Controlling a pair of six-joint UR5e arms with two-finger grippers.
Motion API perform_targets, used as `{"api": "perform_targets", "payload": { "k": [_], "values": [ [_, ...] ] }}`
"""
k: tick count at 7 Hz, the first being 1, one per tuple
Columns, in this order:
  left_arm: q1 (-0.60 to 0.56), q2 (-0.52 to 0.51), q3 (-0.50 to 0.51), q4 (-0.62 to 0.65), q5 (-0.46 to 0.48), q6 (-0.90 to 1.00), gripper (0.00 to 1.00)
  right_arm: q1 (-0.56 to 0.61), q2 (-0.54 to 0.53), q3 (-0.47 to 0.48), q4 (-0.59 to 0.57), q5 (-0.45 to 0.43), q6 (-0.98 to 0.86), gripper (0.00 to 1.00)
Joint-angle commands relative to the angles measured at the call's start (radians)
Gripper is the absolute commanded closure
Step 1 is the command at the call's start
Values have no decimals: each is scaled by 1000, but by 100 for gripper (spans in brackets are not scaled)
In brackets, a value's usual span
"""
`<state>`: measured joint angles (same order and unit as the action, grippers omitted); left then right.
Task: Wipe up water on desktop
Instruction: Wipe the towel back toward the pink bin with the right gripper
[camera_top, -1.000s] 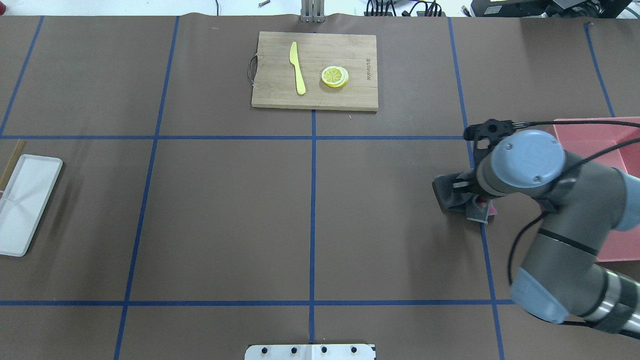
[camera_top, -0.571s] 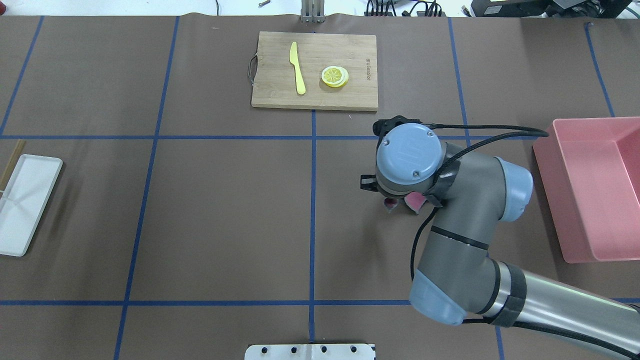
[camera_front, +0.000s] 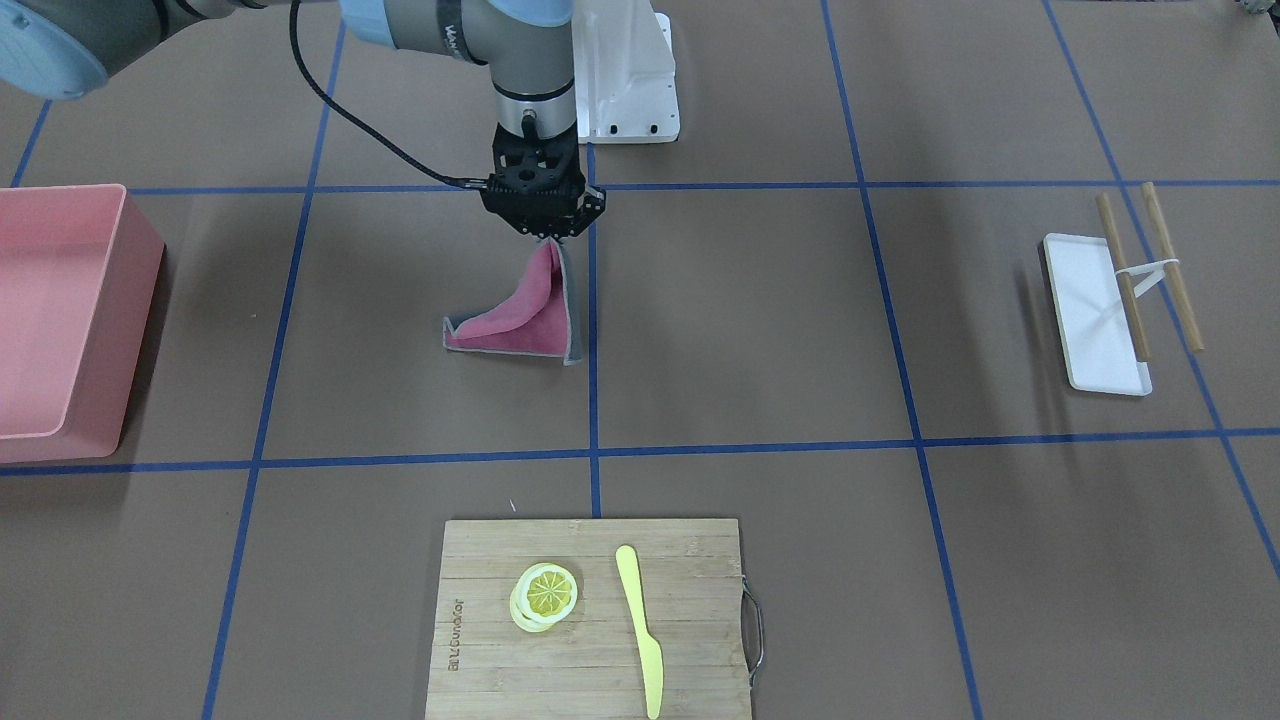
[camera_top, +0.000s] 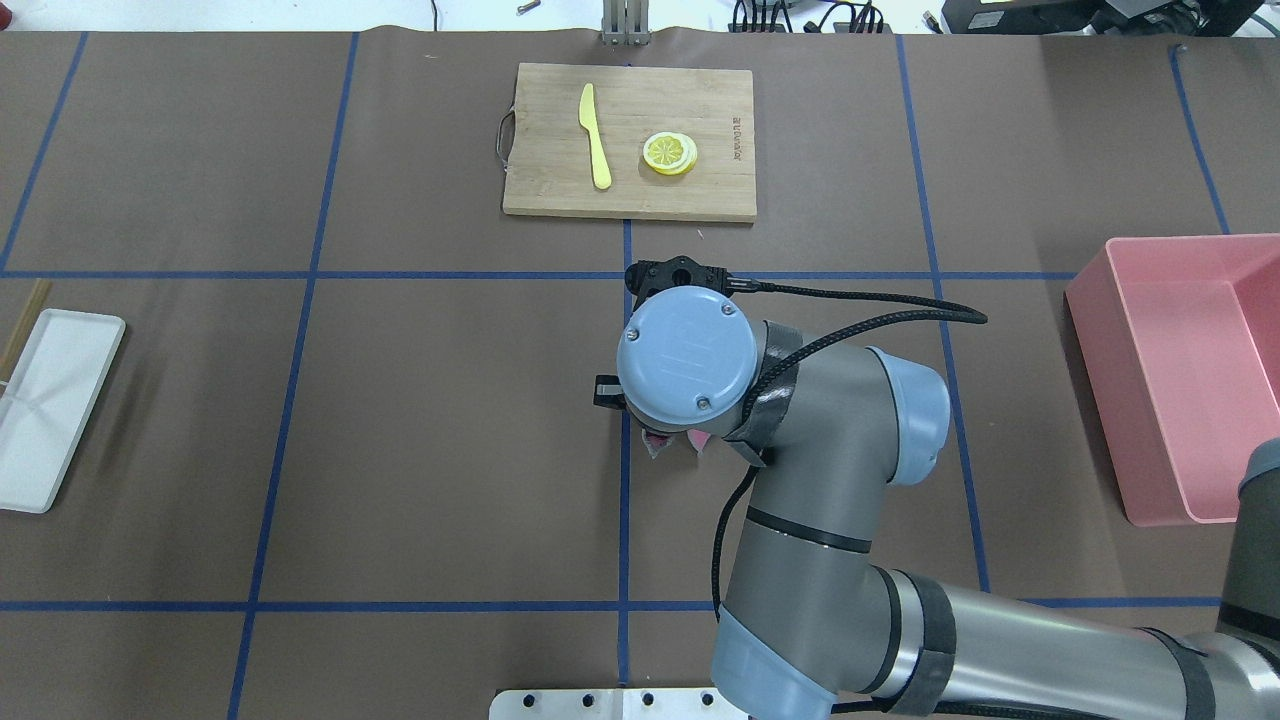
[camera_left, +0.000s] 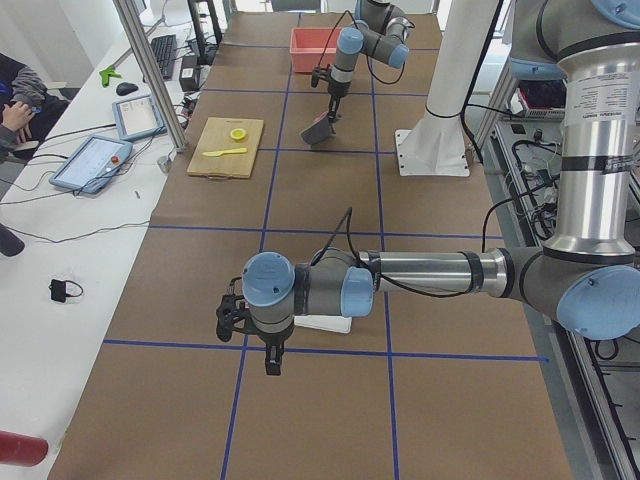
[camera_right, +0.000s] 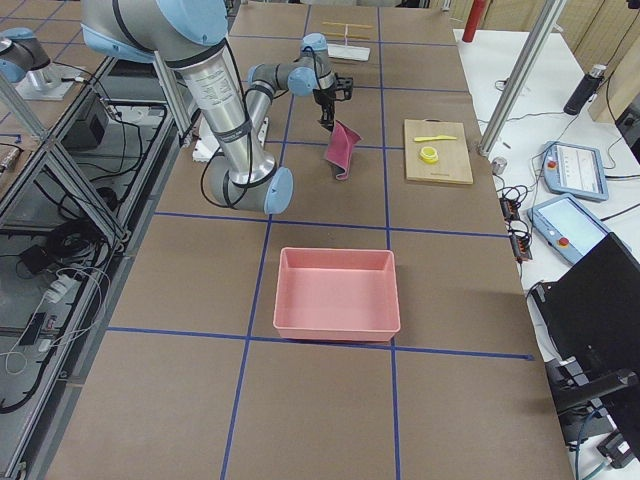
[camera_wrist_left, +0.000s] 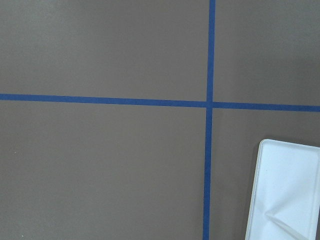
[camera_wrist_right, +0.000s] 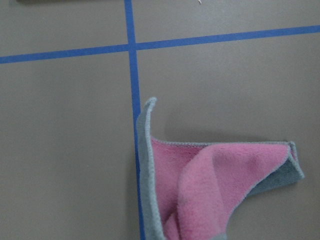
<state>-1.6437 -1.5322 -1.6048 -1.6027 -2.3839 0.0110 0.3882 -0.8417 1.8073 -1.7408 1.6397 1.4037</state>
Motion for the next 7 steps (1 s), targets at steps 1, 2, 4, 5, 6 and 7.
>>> {"api": "perform_targets", "payload": {
  "k": [1, 2, 4, 5, 6, 7],
  "values": [
    [2, 1, -3, -2, 0, 0, 1, 7, -72, -2, -8, -9, 2, 100],
    [2, 1, -3, -2, 0, 0, 2, 24, -112, 4, -38, -6, -20, 100],
    [2, 1, -3, -2, 0, 0, 2, 66, -167, 35, -173, -6, -127, 100],
    [2, 1, -3, -2, 0, 0, 2, 84, -256, 109, -174, -6, -197, 100],
    [2, 1, -3, -2, 0, 0, 2, 110, -342, 172, -175, -5, -263, 100],
    [2, 3, -3, -2, 0, 1, 2, 135, -399, 185, -175, -5, -319, 100]
  ]
}}
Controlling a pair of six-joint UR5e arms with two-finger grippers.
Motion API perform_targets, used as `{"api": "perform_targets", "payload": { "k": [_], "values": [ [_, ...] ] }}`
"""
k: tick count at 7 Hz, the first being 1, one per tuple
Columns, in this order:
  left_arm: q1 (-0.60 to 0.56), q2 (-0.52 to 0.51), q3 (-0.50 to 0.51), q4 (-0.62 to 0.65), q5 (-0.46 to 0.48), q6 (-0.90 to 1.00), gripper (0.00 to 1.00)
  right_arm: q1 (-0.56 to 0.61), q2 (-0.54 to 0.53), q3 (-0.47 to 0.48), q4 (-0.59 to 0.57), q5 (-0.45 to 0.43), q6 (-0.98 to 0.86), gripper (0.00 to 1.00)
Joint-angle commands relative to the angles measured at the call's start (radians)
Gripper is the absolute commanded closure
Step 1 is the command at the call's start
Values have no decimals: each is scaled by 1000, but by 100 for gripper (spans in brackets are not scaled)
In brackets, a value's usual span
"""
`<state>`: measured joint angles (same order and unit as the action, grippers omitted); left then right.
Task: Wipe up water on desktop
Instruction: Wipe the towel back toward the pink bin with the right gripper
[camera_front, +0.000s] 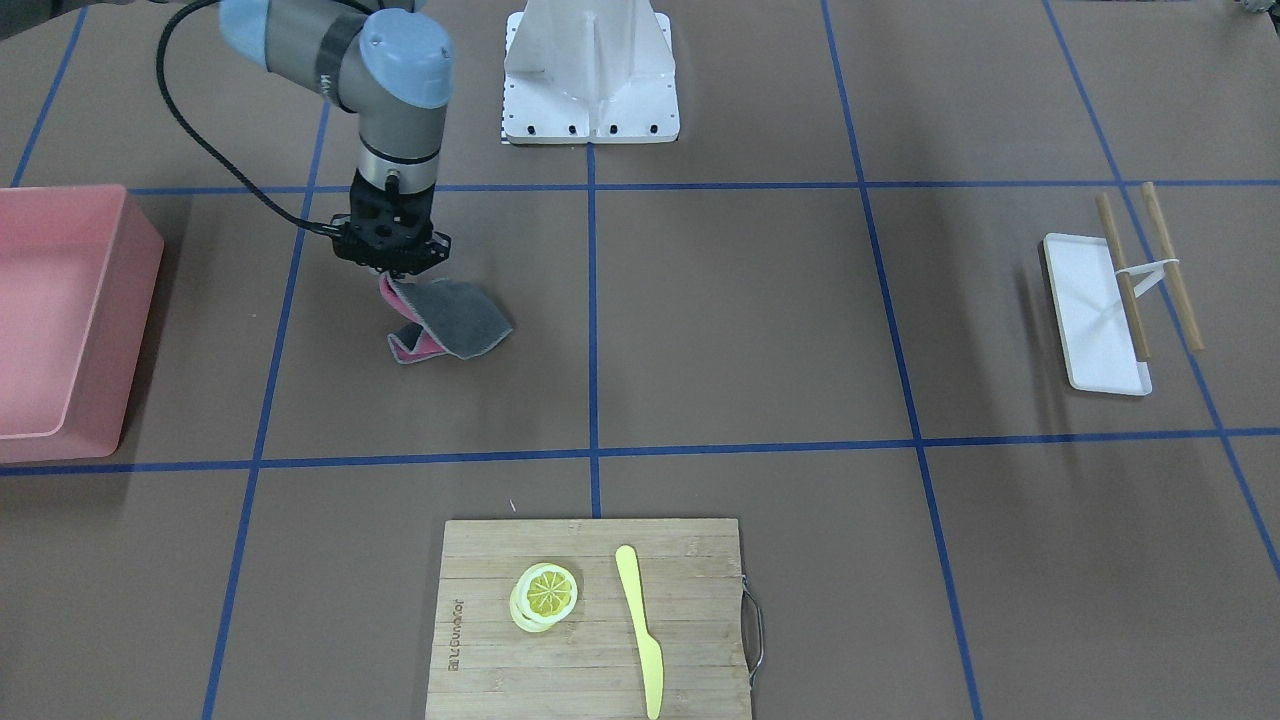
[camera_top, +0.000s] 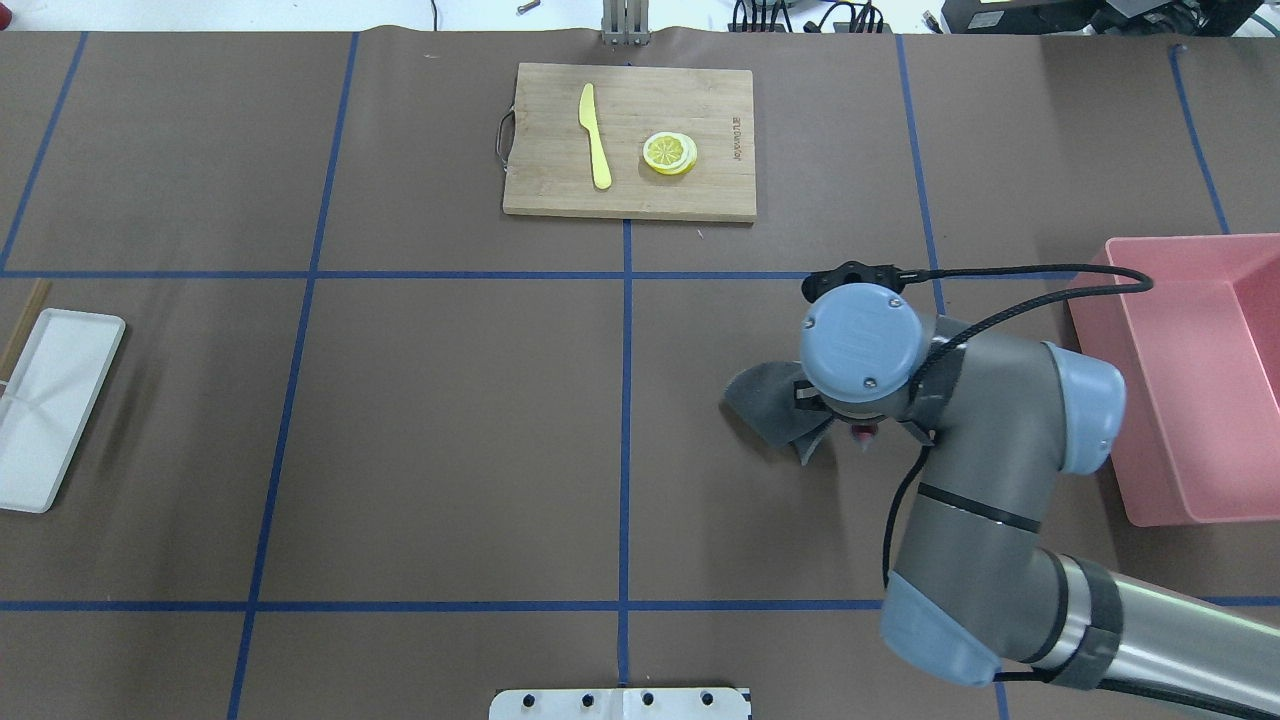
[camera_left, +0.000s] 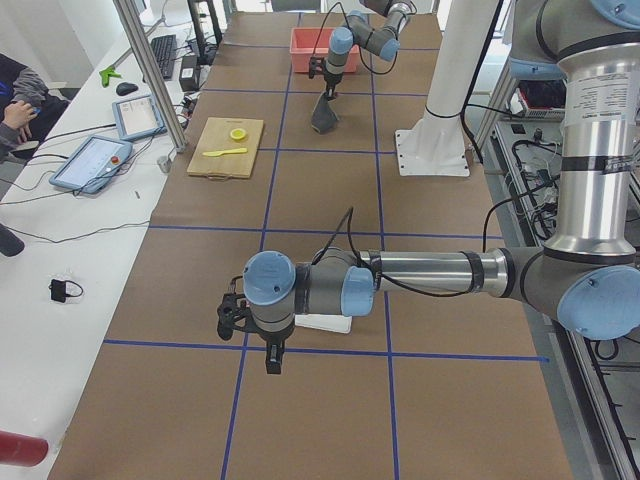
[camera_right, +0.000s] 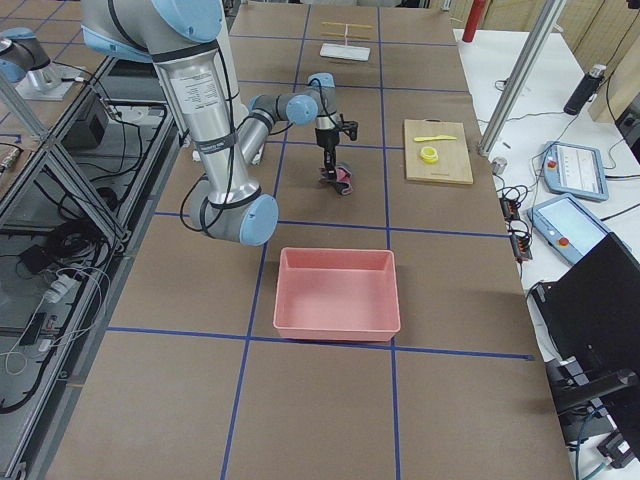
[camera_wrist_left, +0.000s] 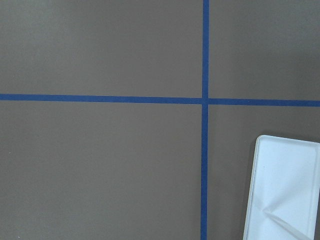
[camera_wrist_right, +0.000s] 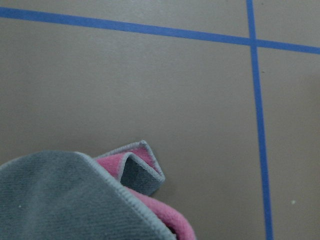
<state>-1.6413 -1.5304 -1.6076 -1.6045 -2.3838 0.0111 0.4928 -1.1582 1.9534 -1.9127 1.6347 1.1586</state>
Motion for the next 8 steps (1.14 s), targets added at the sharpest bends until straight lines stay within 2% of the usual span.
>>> {"api": "perform_targets", "payload": {
  "k": [1, 3, 4, 5, 6, 8],
  "values": [
    [0, 1, 0, 0, 0, 1, 2, 61, -134, 41, -3, -1, -117, 100],
    [0, 4, 2, 0, 0, 1, 2, 124, -167, 51, 0, 10, -207, 100],
    [0, 6, 0, 0, 0, 1, 1, 135, -152, 100, 1, 17, -209, 100],
    [0, 6, 0, 0, 0, 1, 2, 162, -125, 151, 3, 69, -218, 100],
    [0, 6, -2, 0, 0, 1, 2, 184, -127, 242, -6, 92, -223, 100],
    [0, 6, -2, -2, 0, 3, 2, 298, -155, 330, -40, 192, -320, 100]
  ]
}}
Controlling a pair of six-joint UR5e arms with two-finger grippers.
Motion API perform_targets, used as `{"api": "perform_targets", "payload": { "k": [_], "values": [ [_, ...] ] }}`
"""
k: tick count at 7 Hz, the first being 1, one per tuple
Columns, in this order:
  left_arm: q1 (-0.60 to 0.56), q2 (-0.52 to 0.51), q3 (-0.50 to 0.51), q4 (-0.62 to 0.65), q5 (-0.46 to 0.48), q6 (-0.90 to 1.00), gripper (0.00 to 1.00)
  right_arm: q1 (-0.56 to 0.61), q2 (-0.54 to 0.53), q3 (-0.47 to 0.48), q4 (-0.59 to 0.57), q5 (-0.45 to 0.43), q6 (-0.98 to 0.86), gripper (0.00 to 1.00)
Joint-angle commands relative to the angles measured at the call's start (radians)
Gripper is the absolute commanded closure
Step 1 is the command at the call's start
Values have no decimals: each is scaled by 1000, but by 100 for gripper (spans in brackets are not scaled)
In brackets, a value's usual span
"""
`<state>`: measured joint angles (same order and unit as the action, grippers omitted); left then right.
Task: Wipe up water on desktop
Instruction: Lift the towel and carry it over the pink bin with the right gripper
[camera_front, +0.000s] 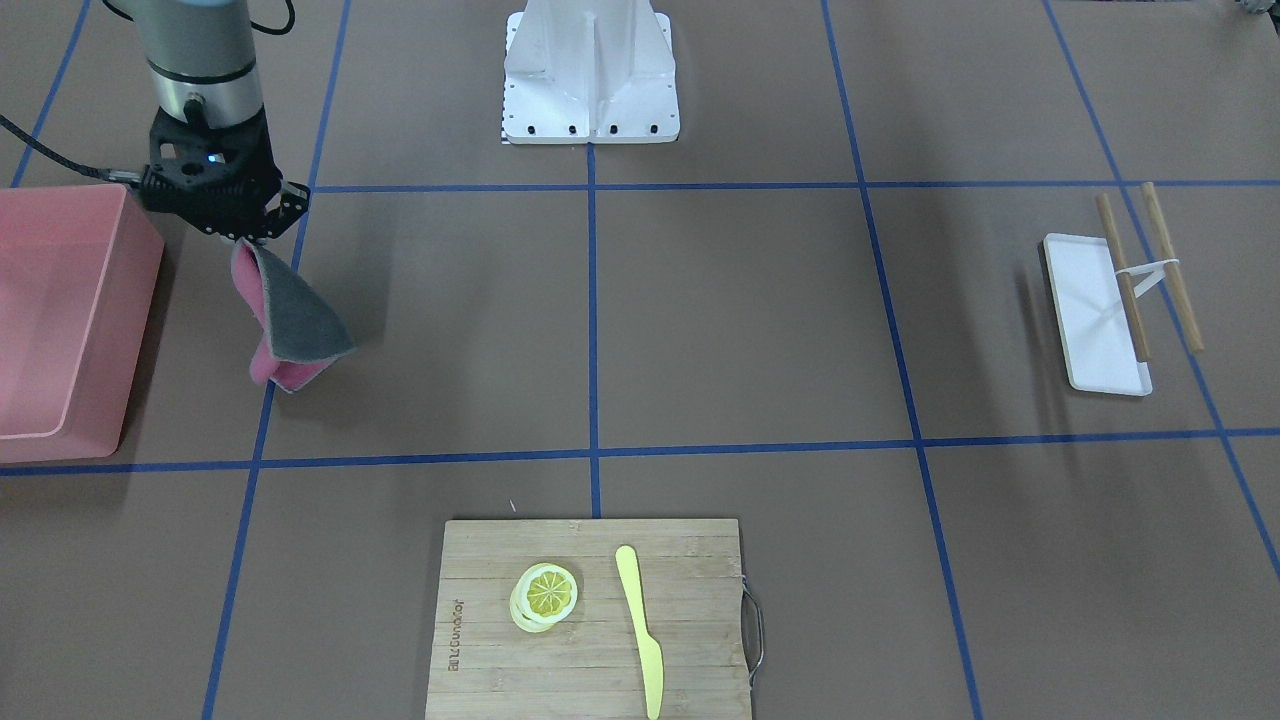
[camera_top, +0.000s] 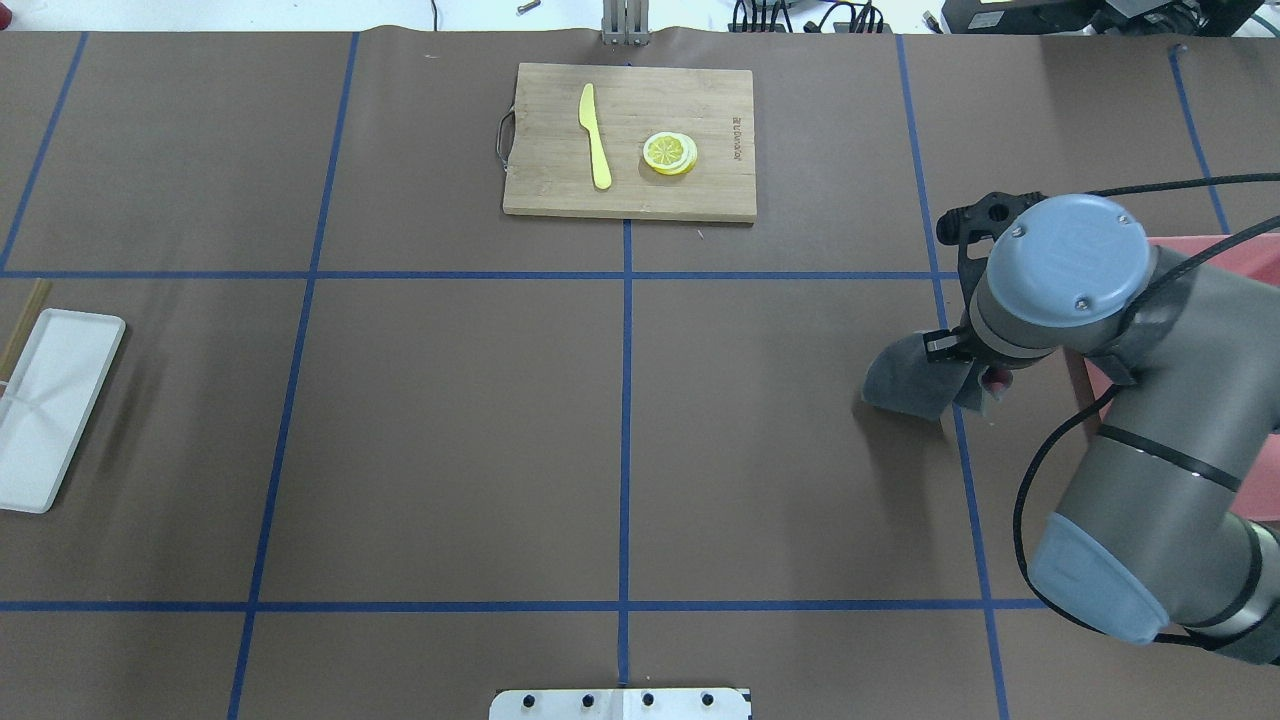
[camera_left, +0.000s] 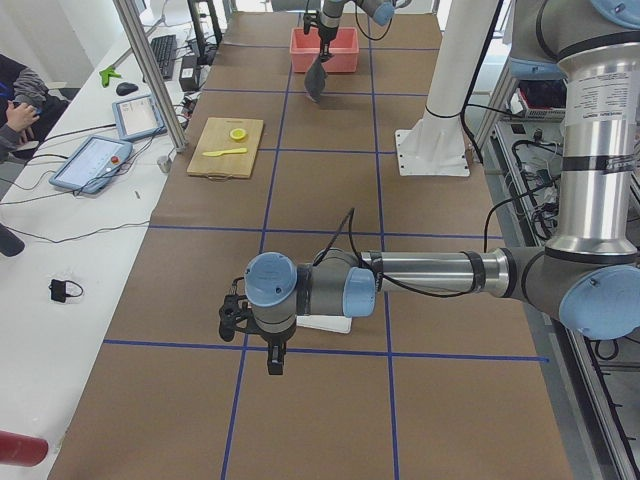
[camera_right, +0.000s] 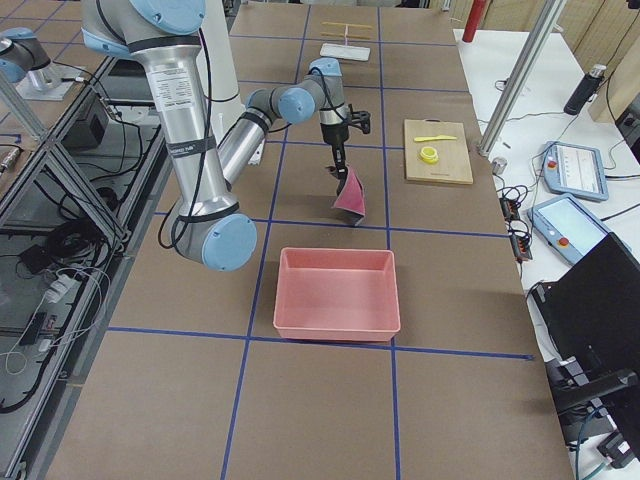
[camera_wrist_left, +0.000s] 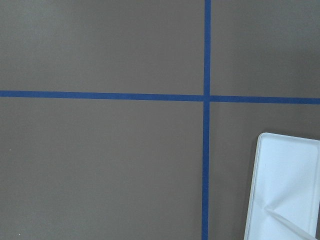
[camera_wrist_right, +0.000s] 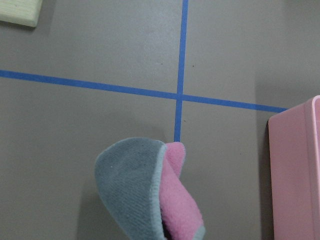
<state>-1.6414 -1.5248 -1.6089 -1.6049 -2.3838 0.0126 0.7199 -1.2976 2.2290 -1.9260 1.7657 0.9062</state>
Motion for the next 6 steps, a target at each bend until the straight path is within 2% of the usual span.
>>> {"api": "perform_targets", "payload": {
  "k": [1, 3, 6],
  "values": [
    [0, 0, 1, -1, 0, 3, 2, 141, -16, 78, -89, 92, -170, 100],
    [0, 0, 3, -1, 0, 4, 1, 325, -37, 106, -192, 205, -432, 100],
    [0, 0, 3, -1, 0, 4, 1, 627, -207, 71, -192, 346, -909, 100]
  ]
}}
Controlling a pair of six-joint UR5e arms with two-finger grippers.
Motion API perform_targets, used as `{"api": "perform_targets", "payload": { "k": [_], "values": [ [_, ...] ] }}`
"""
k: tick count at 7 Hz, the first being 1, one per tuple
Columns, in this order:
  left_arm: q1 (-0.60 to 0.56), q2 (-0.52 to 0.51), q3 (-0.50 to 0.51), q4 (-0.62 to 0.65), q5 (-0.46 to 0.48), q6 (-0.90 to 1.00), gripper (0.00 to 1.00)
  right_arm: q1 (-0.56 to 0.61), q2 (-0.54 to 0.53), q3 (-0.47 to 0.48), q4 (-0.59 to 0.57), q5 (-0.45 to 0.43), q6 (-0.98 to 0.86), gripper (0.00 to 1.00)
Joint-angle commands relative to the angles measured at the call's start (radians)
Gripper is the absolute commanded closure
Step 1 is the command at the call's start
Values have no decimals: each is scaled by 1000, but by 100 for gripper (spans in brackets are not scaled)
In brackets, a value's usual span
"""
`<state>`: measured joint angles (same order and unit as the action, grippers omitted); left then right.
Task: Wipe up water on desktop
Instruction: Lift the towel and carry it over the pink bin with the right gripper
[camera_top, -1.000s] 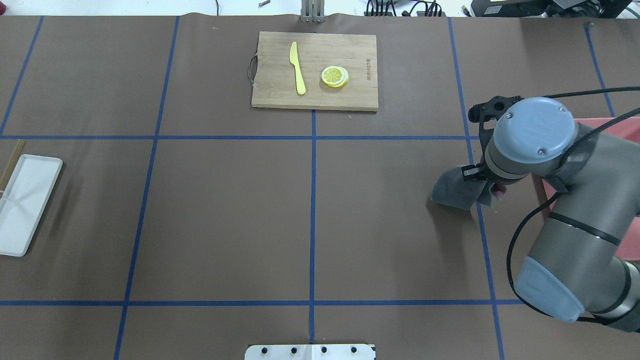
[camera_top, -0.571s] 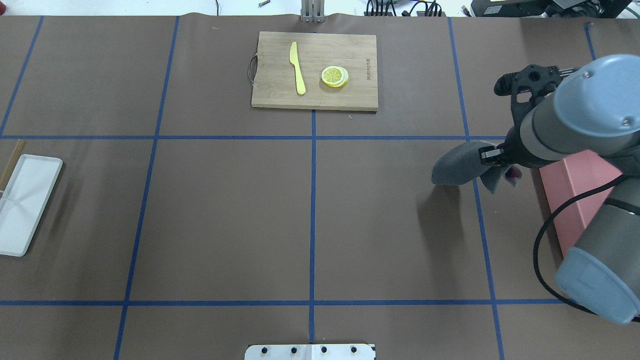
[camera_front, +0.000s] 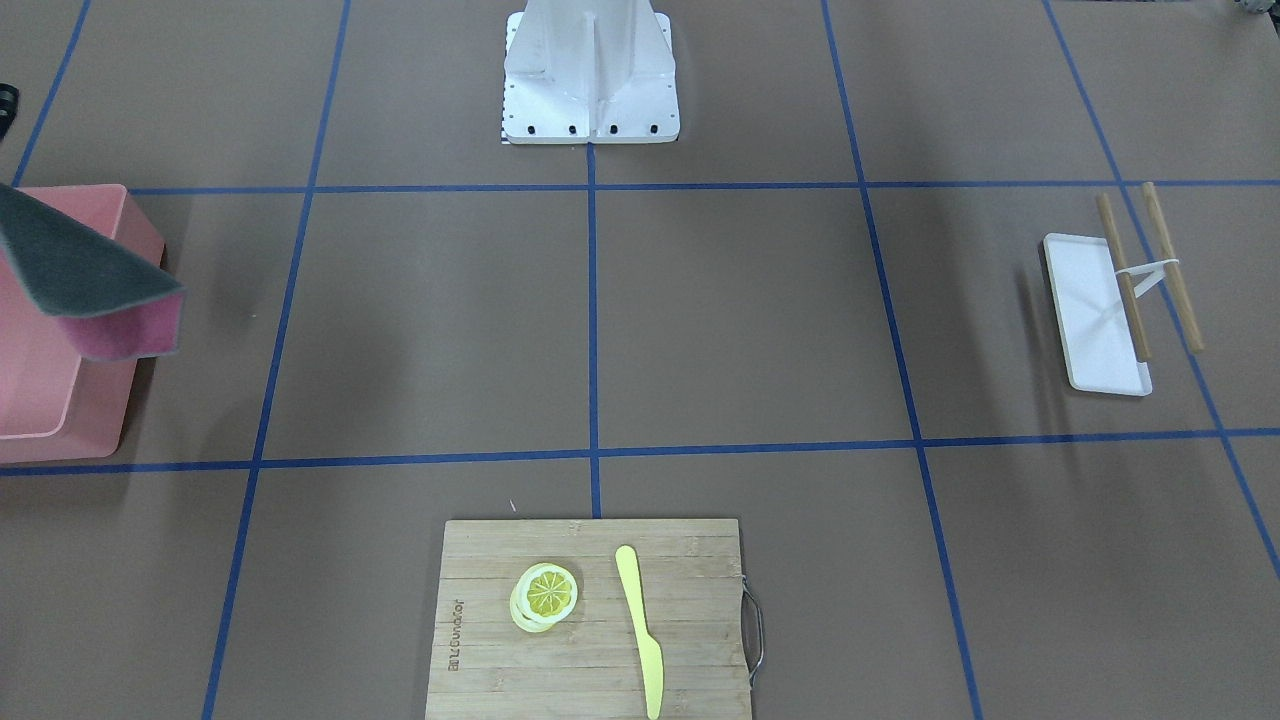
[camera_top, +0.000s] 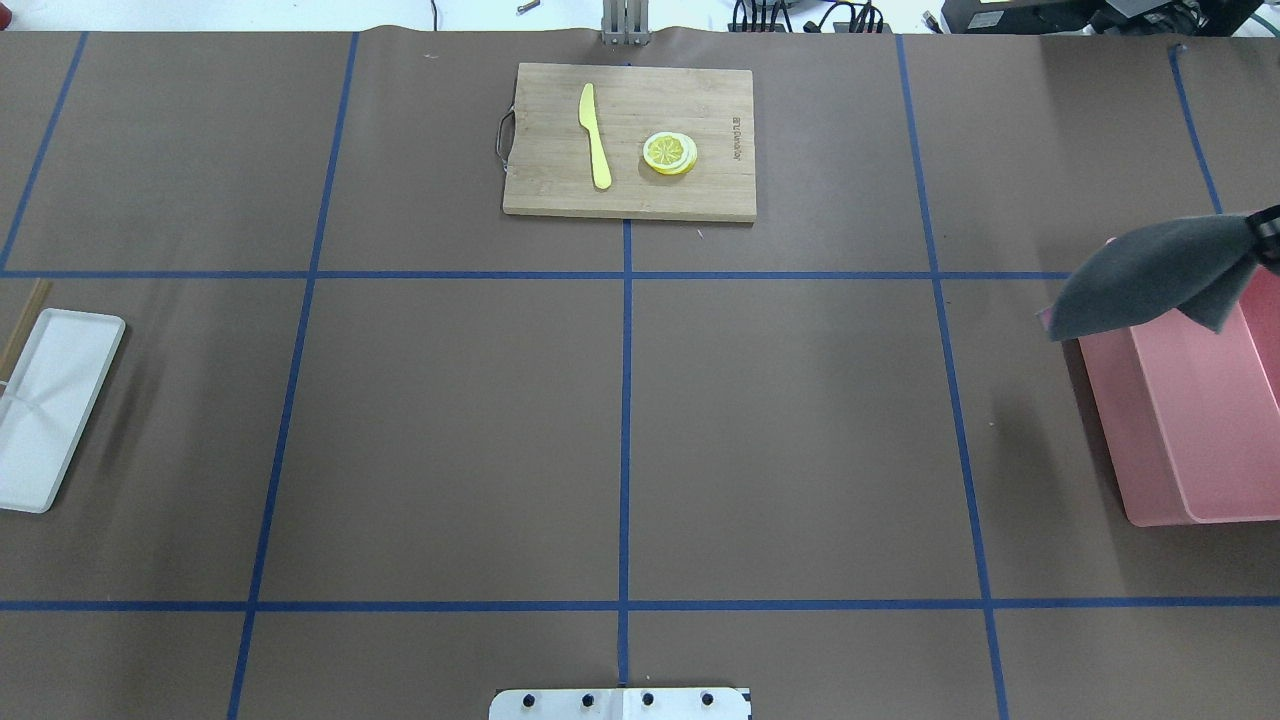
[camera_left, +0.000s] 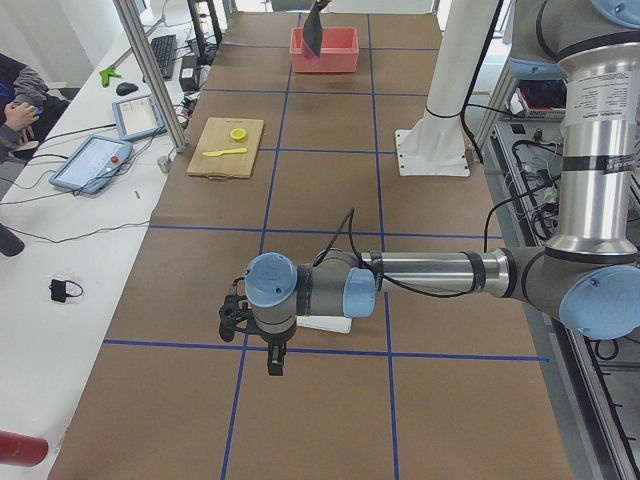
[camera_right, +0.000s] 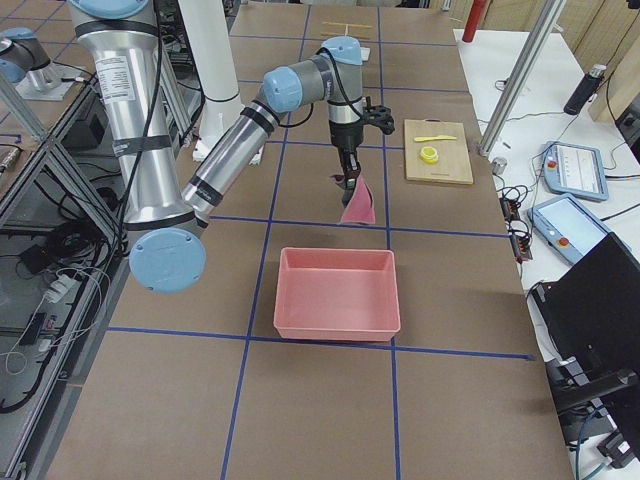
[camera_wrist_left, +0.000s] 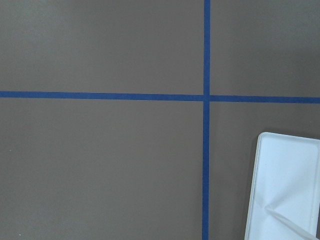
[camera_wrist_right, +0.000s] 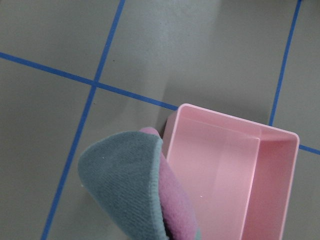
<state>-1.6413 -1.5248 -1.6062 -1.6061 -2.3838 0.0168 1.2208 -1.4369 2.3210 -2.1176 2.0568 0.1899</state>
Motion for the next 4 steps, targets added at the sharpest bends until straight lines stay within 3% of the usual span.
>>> {"api": "perform_targets", "payload": {
  "k": [1, 3, 4],
  "values": [
    [0, 0, 0, -2, 0, 0, 2, 199, -109, -75, 4, 95, -351, 100],
    [0, 0, 0, -2, 0, -1, 2, 278, -161, -216, 30, 135, -579, 100],
    [0, 0, 0, -3, 0, -3, 2, 278, -178, -282, 138, 144, -570, 100]
  ]
}}
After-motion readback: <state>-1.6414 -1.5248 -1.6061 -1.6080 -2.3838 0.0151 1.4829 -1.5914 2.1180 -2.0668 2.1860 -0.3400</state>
